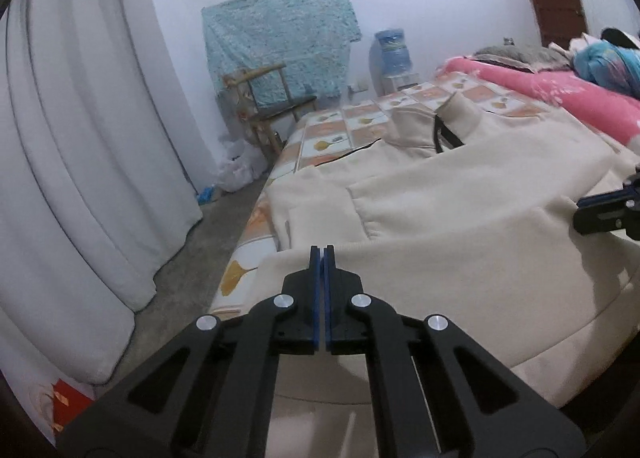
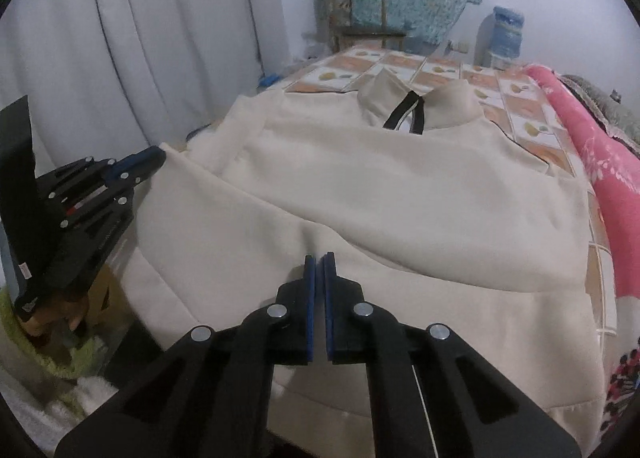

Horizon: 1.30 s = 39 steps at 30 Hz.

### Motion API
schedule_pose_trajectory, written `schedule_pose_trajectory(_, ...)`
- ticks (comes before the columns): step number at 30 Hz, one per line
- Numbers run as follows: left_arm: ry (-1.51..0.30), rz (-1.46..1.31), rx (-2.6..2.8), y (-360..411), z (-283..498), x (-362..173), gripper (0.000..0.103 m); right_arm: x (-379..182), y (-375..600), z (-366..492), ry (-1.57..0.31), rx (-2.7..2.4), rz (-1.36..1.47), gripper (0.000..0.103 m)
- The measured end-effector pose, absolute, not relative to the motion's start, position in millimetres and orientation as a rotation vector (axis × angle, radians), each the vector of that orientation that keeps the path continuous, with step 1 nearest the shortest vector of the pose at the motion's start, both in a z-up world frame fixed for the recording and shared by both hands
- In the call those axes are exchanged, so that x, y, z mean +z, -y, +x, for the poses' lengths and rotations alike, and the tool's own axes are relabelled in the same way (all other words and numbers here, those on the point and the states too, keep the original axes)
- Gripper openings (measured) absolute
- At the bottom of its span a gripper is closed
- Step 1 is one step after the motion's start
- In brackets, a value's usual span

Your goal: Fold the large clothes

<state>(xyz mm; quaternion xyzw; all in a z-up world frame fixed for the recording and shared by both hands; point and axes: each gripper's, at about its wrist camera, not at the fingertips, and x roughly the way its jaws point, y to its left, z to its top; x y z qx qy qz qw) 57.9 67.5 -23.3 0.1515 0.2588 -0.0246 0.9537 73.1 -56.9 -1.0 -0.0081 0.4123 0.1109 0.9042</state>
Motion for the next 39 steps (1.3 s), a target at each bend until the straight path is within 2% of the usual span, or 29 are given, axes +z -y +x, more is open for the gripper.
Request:
schedule_pose_trajectory(5, -0.623, 0.299, -0.049, -69.5, 74.6, -51.3, 0.004, -33.5, 51.5, 88.3, -0.883, 0.207, -0.025, 0.004)
schedule_pose_trajectory(12, -0.513, 0.211, -0.15, -73.8, 39.4, -14.0, 0.005, -34.9, 52.8, 85.7, -0.867, 0.196, 0.005, 0.004)
schedule_pose_trajectory(16, -0.63, 0.206, -0.276, -52.7, 38.1, -34.1, 0.006, -34.4, 53.5, 85.5, -0.86, 0.194, 0.013, 0.005)
schedule_pose_trajectory(17, -0.683, 0.234, -0.26, -46.2, 42.9, -48.8, 0.008, -33.8, 55.9, 85.4, -0.862, 0.202, 0.024, 0.007)
schedule_pose_trajectory(19, -0.662, 0.233, -0.244, -44.5, 40.9, -54.8, 0.008, -29.5, 63.4, 82.1, -0.869, 0.221, 0.052, 0.012)
schedule_pose_trajectory(23, -0.675, 0.215, -0.245, -47.4, 42.5, -53.8, 0.008, -14.3, 94.2, 60.4, -0.832, 0.185, 0.055, 0.014)
schedule_pose_trajectory(28, -0.67, 0.213, -0.251, -49.5, 40.4, -57.5, 0.008, -30.6, 172.0, 40.2, -0.872, -0.136, -0.045, 0.014)
schedule_pose_trajectory(29, -0.67, 0.209, -0.252, -49.6, 39.9, -58.1, 0.009, -29.5, 188.3, 36.2, -0.86, -0.153, 0.001, 0.001)
schedule_pose_trajectory(30, -0.669, 0.208, -0.251, -48.7, 40.0, -57.7, 0.008, -27.0, 213.7, 30.6, -0.849, -0.199, 0.077, 0.001)
schedule_pose_trajectory(32, -0.67, 0.216, -0.248, -48.8, 40.9, -58.0, 0.009, -23.3, 239.9, 22.0, -0.823, -0.33, 0.109, 0.005)
schedule_pose_trajectory(35, -0.666, 0.224, -0.244, -47.6, 44.5, -58.1, 0.008, -17.1, 267.0, 7.8, -0.803, -0.399, 0.239, 0.005)
schedule_pose_trajectory(39, -0.666, 0.227, -0.243, -46.4, 44.0, -56.5, 0.009, 6.6, 230.5, -5.6, -0.738, -0.277, 0.2, 0.01)
